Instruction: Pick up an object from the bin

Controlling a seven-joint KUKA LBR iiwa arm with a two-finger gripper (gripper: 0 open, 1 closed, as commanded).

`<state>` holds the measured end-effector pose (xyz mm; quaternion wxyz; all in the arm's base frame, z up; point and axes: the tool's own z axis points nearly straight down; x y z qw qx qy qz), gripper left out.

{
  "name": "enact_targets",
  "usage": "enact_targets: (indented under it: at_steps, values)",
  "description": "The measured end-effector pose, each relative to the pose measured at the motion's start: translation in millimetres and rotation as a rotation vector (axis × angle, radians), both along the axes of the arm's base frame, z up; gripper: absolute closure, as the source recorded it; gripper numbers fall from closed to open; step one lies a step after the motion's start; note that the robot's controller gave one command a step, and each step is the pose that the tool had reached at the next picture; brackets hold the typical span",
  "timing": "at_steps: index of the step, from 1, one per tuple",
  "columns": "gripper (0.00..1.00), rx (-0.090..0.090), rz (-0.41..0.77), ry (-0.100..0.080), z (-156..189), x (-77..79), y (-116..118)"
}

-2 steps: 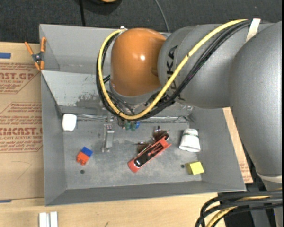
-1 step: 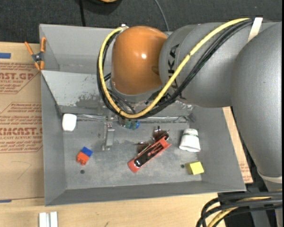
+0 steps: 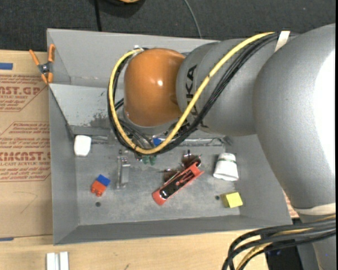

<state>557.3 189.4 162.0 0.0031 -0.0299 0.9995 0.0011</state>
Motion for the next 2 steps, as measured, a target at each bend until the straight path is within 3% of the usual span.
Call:
enact_targets:
  at_steps: [2]
  values:
    - [0.00, -0.001, -0.041, 0.007, -61.8, -24.7, 8.9]
